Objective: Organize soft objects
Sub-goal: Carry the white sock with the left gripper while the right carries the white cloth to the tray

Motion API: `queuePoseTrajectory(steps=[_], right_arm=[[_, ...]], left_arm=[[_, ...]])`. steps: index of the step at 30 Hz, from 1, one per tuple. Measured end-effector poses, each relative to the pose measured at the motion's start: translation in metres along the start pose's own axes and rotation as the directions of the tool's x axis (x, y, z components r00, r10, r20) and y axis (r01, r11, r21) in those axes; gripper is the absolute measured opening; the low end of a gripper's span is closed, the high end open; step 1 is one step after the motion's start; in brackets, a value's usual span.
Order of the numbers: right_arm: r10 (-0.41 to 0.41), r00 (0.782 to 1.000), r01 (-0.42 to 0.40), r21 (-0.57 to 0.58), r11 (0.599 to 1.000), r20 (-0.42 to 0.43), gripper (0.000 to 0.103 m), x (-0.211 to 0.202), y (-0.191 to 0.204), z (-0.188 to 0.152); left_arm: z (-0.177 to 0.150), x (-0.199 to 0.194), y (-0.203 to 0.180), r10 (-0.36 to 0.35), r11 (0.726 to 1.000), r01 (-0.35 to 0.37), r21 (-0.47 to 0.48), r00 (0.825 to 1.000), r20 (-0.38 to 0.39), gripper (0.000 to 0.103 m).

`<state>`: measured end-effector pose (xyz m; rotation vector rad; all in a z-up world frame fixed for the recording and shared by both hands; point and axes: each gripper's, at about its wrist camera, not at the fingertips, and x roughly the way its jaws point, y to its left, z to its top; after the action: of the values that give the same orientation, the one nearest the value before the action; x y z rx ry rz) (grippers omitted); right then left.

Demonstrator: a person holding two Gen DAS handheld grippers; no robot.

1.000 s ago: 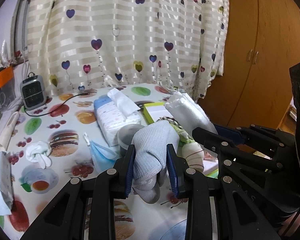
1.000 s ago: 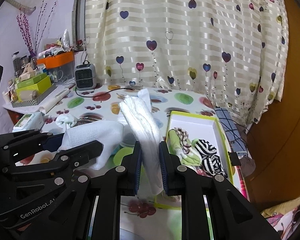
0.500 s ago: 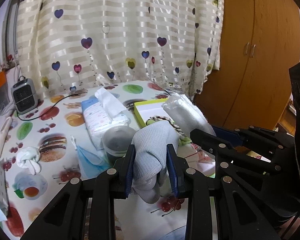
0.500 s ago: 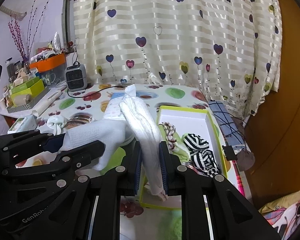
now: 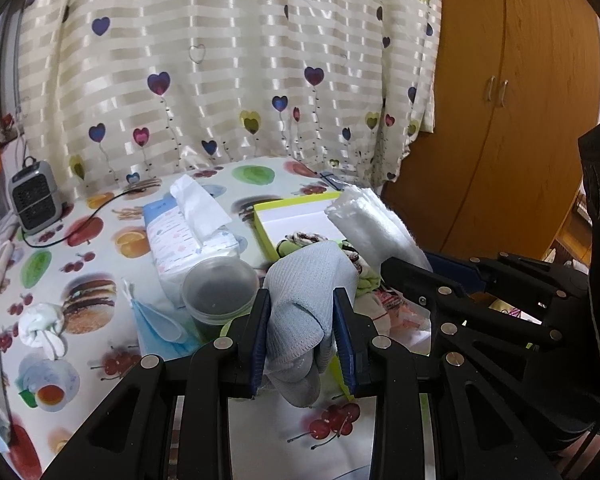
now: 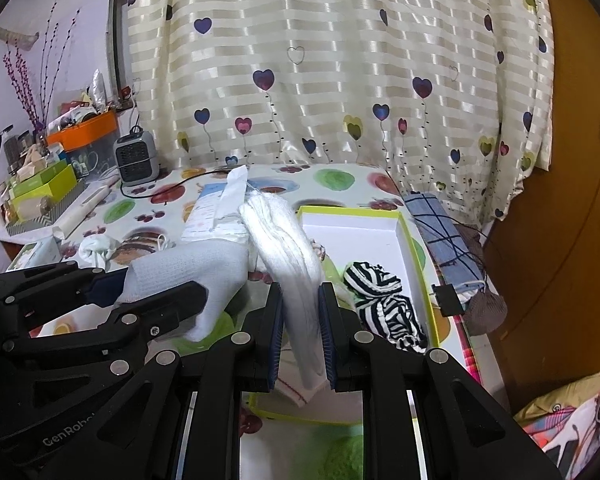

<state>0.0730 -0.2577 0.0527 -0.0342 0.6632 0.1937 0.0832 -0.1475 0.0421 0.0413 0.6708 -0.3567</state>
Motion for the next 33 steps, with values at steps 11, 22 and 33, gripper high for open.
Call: queuePoseTrajectory(steps=[11, 22, 33], right_arm=[[-0.015, 1.0, 0.015, 0.003, 1.0, -0.006, 0.018, 0.006, -0.012, 0.002], [-0.028, 0.999, 0.028, 0.017, 0.999, -0.015, 0.018, 0.019, -0.031, 0.007], [-0.052, 0.998, 0.054, 0.051, 0.997, -0.041, 0.018, 0.042, -0.063, 0.013]], left_arm=[[0.007, 0.013, -0.007, -0.008, 1.0, 0.008, 0.011, 1.0, -0.011, 0.028], [0.015, 0.025, -0.011, -0.003, 1.0, 0.003, 0.012, 1.0, -0.009, 0.028], [0.038, 0.054, -0.006, 0.005, 1.0, -0.005, -0.02, 1.0, -0.027, 0.028]])
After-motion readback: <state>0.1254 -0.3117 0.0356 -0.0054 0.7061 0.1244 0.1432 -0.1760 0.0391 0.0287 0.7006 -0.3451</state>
